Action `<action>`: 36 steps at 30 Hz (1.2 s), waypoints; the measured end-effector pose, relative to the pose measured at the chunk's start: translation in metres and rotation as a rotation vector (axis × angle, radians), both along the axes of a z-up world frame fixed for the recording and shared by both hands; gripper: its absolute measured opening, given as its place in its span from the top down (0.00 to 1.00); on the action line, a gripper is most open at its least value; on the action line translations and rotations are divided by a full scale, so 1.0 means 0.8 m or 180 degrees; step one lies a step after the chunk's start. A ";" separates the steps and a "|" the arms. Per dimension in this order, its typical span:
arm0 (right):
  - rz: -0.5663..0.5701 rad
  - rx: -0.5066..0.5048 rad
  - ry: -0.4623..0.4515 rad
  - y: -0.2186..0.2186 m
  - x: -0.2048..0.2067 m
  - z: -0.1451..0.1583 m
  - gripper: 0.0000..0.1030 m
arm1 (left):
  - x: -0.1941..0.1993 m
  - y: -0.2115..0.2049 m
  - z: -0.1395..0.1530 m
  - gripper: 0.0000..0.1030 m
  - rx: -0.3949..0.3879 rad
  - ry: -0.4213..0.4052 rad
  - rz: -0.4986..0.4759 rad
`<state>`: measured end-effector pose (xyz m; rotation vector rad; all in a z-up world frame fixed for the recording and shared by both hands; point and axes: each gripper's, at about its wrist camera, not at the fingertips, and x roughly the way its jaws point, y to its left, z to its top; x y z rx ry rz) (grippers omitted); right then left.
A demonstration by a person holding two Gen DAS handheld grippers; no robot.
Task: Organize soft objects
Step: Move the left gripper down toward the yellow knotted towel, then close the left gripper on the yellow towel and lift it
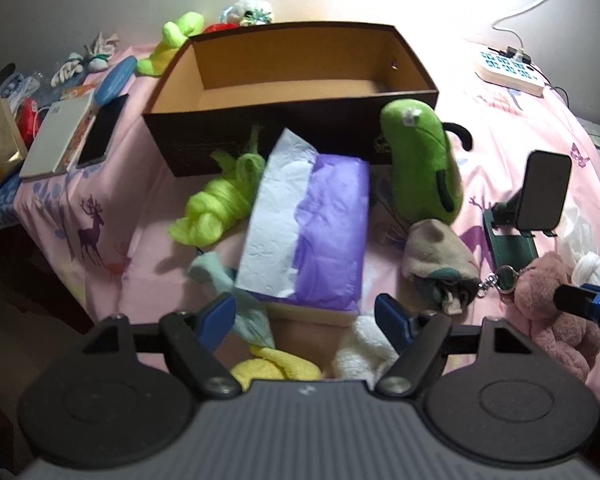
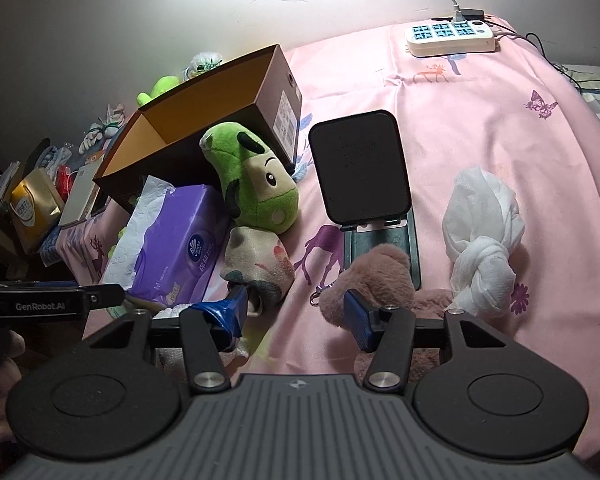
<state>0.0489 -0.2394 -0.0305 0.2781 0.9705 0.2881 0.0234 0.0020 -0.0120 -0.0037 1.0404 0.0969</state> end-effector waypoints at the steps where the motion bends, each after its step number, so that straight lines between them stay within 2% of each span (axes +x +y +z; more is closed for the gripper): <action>1: 0.0000 0.0023 0.0009 -0.001 0.000 0.000 0.64 | 0.001 0.015 0.005 0.25 -0.0008 -0.0040 0.0071; 5: 0.0002 0.0102 0.0056 0.005 0.002 -0.002 0.64 | 0.002 0.061 0.020 0.25 -0.0059 -0.0138 0.0226; 9: 0.0072 0.0230 0.0171 0.022 0.009 -0.008 0.64 | -0.007 0.078 0.016 0.25 -0.0218 -0.0088 0.0000; 12: 0.0170 0.0258 0.0197 0.040 0.014 -0.008 0.64 | -0.018 0.081 0.001 0.25 -0.0345 0.0052 -0.0235; 17: 0.0310 0.0259 0.0277 0.069 0.023 -0.013 0.64 | -0.033 0.077 -0.037 0.25 -0.0372 0.0332 -0.0461; 22: 0.0386 0.0197 0.0319 0.089 0.032 -0.016 0.64 | -0.035 0.081 -0.081 0.26 -0.0519 0.0546 -0.0389; 25: 0.0381 0.0158 0.0301 0.094 0.035 -0.013 0.64 | -0.034 0.088 -0.098 0.31 -0.0561 0.0570 -0.0316; 32: 0.0356 0.0101 0.0327 0.097 0.042 -0.014 0.64 | -0.026 0.086 -0.105 0.46 -0.0737 0.0511 -0.0412; 36: 0.0357 0.0063 0.0340 0.100 0.045 -0.014 0.64 | -0.024 0.079 -0.106 0.54 -0.0703 0.0459 -0.0471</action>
